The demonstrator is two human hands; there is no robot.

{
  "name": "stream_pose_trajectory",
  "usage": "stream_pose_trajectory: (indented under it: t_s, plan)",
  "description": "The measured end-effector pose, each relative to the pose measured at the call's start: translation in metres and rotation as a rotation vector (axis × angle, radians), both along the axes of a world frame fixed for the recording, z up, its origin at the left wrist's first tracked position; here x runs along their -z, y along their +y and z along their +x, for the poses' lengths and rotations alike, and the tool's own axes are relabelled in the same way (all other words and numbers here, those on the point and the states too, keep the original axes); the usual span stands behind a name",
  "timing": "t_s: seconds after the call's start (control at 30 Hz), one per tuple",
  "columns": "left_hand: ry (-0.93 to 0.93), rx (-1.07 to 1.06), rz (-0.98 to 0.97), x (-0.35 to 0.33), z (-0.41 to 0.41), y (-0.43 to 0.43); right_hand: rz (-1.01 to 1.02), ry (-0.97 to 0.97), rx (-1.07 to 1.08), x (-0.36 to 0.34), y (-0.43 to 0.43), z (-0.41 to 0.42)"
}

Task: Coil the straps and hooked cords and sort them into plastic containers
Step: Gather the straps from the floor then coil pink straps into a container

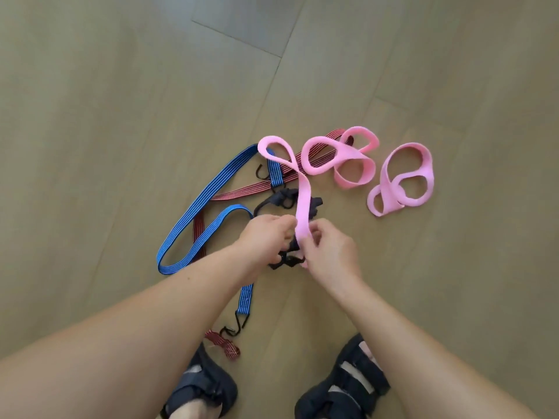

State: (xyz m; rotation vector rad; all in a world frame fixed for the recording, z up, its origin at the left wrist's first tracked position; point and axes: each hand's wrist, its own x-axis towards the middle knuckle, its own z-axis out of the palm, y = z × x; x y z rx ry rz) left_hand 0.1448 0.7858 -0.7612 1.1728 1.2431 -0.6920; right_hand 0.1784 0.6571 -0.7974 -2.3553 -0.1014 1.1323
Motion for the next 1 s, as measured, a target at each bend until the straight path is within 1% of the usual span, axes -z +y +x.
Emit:
stream_pose_trajectory:
  t_s: [0.03, 0.1, 0.17, 0.2, 0.23, 0.3, 0.37, 0.4, 0.47, 0.53, 0.57, 0.63, 0.73, 0.8, 0.93, 1.0]
  plan:
    - [0.001, -0.017, -0.039, -0.002, 0.003, -0.001, 0.096, -0.014, -0.017, -0.013, -0.001, 0.000]
    - [0.000, -0.051, -0.056, -0.005, 0.008, 0.000, 0.206, -0.008, -0.078, -0.031, -0.006, 0.004]
    - [-0.018, -0.095, -0.029, -0.007, 0.012, 0.003, 0.234, 0.015, -0.098, -0.033, -0.014, 0.016]
    - [-0.036, -0.109, -0.007, -0.006, 0.013, 0.005, 0.242, -0.003, -0.092, -0.030, -0.017, 0.025]
    - [-0.061, -0.111, 0.016, -0.004, 0.014, 0.007, 0.259, -0.046, -0.071, -0.026, -0.017, 0.036]
    - [-0.104, -0.075, 0.075, -0.002, 0.015, 0.008, 0.251, -0.233, -0.062, -0.013, -0.010, 0.061]
    - [-0.111, -0.022, 0.115, 0.002, 0.015, 0.007, 0.124, -0.404, -0.173, 0.005, 0.006, 0.090]
    - [-0.108, -0.008, 0.120, 0.004, 0.015, 0.007, 0.016, -0.429, -0.264, 0.013, 0.015, 0.103]
    - [-0.110, -0.006, 0.145, 0.006, 0.015, 0.006, -0.182, -0.421, -0.423, 0.030, 0.029, 0.127]
    - [-0.151, -0.003, 0.194, 0.006, 0.017, 0.008, -0.319, -0.366, -0.458, 0.043, 0.035, 0.142]
    - [-0.180, -0.009, 0.209, 0.004, 0.019, 0.009, -0.358, -0.344, -0.455, 0.045, 0.035, 0.145]
    - [-0.233, -0.039, 0.206, -0.004, 0.022, 0.012, -0.371, -0.352, -0.435, 0.037, 0.031, 0.144]
    - [-0.340, -0.040, 0.159, -0.033, 0.025, 0.014, -0.295, -0.420, -0.338, 0.004, 0.015, 0.130]
    - [-0.376, -0.007, 0.144, -0.061, 0.027, 0.011, -0.244, -0.402, -0.246, -0.032, 0.000, 0.115]
    - [-0.330, 0.111, 0.180, -0.137, 0.027, -0.001, 0.031, -0.213, 0.001, -0.122, -0.025, 0.086]
    - [-0.337, 0.167, 0.229, -0.188, 0.026, -0.011, 0.086, -0.176, 0.050, -0.176, -0.035, 0.075]
